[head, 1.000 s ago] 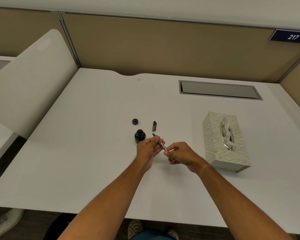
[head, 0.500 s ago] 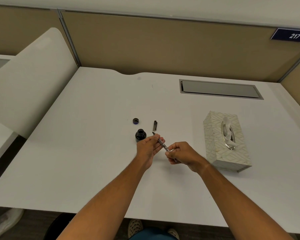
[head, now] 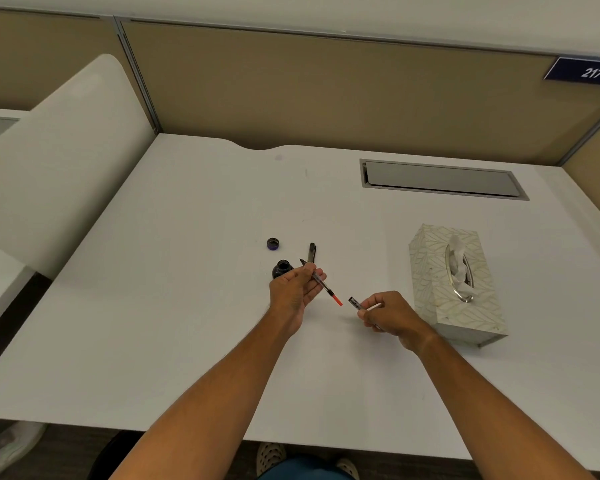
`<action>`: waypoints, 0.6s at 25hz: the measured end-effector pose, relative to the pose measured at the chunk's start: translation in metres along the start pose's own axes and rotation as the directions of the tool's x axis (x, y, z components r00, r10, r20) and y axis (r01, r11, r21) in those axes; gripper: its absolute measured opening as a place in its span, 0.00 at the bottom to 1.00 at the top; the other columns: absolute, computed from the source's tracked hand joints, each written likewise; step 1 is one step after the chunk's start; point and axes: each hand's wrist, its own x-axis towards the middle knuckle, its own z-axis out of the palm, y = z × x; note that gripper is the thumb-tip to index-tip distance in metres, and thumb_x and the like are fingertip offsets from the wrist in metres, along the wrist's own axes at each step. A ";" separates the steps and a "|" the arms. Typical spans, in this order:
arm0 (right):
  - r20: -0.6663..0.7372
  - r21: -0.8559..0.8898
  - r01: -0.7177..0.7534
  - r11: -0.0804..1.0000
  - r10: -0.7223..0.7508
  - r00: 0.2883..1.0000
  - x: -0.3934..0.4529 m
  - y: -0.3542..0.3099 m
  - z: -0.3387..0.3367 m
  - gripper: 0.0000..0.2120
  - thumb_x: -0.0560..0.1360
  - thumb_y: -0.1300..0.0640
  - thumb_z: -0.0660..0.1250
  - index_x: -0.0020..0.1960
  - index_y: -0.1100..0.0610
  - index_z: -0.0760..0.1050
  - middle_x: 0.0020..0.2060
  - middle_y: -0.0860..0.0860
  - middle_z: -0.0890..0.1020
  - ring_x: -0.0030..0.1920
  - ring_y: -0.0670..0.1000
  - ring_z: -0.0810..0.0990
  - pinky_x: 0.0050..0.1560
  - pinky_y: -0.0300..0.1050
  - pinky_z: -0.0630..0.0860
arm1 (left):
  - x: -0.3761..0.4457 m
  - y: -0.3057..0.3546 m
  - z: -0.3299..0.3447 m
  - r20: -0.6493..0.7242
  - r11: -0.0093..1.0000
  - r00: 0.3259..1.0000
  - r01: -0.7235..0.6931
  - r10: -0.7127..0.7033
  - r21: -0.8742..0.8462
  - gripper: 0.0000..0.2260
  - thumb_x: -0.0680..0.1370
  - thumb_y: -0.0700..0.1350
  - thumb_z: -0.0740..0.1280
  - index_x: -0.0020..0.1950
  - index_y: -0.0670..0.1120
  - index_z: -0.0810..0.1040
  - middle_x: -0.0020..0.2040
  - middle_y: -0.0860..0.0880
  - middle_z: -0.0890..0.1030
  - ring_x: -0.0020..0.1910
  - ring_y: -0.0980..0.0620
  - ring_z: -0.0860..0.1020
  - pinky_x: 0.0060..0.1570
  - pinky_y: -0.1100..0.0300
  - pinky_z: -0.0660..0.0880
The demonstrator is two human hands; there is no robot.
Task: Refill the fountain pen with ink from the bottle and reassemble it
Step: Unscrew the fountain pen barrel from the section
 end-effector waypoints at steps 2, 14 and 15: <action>-0.104 -0.061 0.067 0.996 -0.073 0.992 0.002 -0.001 0.006 0.02 0.72 0.60 0.73 0.42 0.56 0.81 0.35 0.50 0.80 0.37 0.49 0.77 0.38 0.40 0.73 | -0.001 -0.002 0.000 0.005 1.000 1.000 0.008 -0.008 0.019 0.05 0.76 0.39 0.69 0.47 0.37 0.80 0.42 0.42 0.85 0.43 0.46 0.85 0.46 0.55 0.82; -0.233 -0.461 0.073 0.884 -0.200 0.952 0.021 -0.003 0.043 0.08 0.72 0.56 0.73 0.46 0.61 0.83 0.39 0.56 0.84 0.35 0.52 0.77 0.37 0.40 0.69 | -0.006 -0.001 -0.005 -0.008 0.996 0.998 0.057 -0.056 0.075 0.06 0.76 0.40 0.69 0.48 0.38 0.80 0.44 0.41 0.85 0.44 0.47 0.85 0.43 0.58 0.82; -0.231 -0.466 0.075 0.882 -0.203 0.952 0.021 -0.002 0.043 0.09 0.72 0.55 0.74 0.46 0.61 0.83 0.38 0.56 0.84 0.35 0.52 0.77 0.37 0.40 0.69 | -0.007 -0.001 -0.006 -0.007 0.995 0.998 0.060 -0.060 0.073 0.06 0.76 0.40 0.69 0.48 0.37 0.80 0.44 0.41 0.85 0.44 0.47 0.85 0.43 0.58 0.82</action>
